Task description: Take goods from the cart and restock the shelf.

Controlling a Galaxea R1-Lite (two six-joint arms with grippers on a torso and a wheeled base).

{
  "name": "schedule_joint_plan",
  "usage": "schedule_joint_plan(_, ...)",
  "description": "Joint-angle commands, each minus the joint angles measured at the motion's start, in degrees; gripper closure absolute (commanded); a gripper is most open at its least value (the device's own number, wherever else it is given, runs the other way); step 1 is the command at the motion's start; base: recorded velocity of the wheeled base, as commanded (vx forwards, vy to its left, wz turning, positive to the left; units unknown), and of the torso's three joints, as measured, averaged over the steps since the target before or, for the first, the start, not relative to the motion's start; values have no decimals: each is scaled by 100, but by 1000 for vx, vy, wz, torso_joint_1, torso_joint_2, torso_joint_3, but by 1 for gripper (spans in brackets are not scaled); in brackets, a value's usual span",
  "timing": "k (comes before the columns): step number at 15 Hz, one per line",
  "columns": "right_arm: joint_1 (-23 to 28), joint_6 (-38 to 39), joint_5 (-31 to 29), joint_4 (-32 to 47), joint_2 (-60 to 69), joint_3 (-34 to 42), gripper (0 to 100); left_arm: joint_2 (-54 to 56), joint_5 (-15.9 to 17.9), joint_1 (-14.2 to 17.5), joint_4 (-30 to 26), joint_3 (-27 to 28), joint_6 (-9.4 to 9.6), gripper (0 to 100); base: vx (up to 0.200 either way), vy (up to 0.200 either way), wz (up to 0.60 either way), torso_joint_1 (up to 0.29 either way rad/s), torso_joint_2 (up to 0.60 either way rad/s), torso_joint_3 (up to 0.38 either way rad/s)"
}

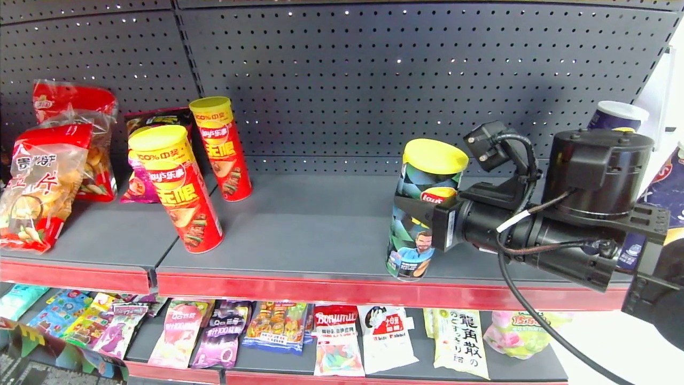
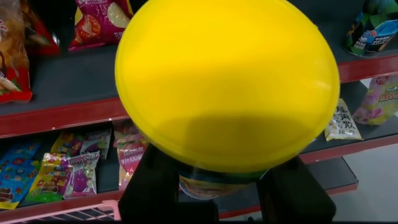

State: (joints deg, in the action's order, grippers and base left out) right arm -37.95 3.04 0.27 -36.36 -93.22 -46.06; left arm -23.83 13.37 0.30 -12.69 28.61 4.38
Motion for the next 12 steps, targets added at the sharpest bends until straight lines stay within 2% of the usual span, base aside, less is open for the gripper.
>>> schedule_joint_plan(1, 33, 4, -9, 15, -38, -17, 100, -16, -1, 5, 3, -5, 2, 100, 0, 0, 0, 0, 0, 0)
schedule_joint_plan(4, 95, -5, -53, 15, -91, -26, 100, -16, -1, 5, 3, -13, 2, 100, 0, 0, 0, 0, 0, 0)
schedule_joint_plan(5, 95, 4, -493, 51, -117, -70, 100, -16, -1, 5, 3, -40, 2, 100, 0, 0, 0, 0, 0, 0)
schedule_joint_plan(7, 86, -5, -554, 68, -82, -61, 100, -34, -1, 5, 3, -49, 2, 100, 0, 0, 0, 0, 0, 0)
schedule_joint_plan(9, 51, -31, -932, 68, -126, -61, 100, -43, 7, 5, 3, -57, 2, 100, 0, 0, 0, 0, 0, 0)
schedule_joint_plan(12, -81, -22, -923, 59, -135, 0, 100, -34, 7, 5, 3, -110, 2, 100, 0, 0, 0, 0, 0, 0)
